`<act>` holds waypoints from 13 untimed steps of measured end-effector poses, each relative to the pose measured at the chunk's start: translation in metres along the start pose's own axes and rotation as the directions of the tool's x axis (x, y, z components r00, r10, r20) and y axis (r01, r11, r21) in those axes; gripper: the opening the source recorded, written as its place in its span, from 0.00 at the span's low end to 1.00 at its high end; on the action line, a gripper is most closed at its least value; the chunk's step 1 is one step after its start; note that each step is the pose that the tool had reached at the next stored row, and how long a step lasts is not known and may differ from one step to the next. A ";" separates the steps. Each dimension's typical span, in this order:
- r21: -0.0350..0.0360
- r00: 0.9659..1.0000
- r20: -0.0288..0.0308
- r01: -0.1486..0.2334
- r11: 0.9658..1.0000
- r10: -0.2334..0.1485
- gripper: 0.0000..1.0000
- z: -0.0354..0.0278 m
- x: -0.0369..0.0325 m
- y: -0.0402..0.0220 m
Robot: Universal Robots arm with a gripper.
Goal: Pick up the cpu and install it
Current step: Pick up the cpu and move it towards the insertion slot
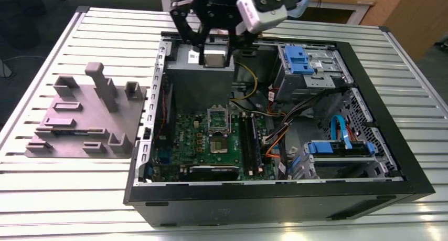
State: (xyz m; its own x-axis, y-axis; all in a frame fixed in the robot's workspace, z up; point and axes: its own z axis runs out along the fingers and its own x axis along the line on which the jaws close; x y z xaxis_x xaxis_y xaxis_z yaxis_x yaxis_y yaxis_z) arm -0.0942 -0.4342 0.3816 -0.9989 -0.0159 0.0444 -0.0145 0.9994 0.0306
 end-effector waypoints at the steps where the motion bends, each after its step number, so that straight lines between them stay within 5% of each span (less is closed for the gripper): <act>1: 0.000 1.000 0.000 0.000 1.000 0.000 0.47 -0.0002 -0.0045 -0.0001; 9: 0.000 1.000 0.000 0.000 1.000 0.000 0.47 -0.0018 -0.0396 -0.0007; 13: 0.000 1.000 0.000 0.000 1.000 0.000 0.47 -0.0018 -0.0406 -0.0007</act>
State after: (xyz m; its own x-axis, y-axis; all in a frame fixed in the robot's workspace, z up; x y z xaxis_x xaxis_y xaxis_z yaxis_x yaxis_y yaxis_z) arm -0.0535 -0.4344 0.3816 -0.9989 -0.0159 0.0444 -0.0146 0.9994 0.0309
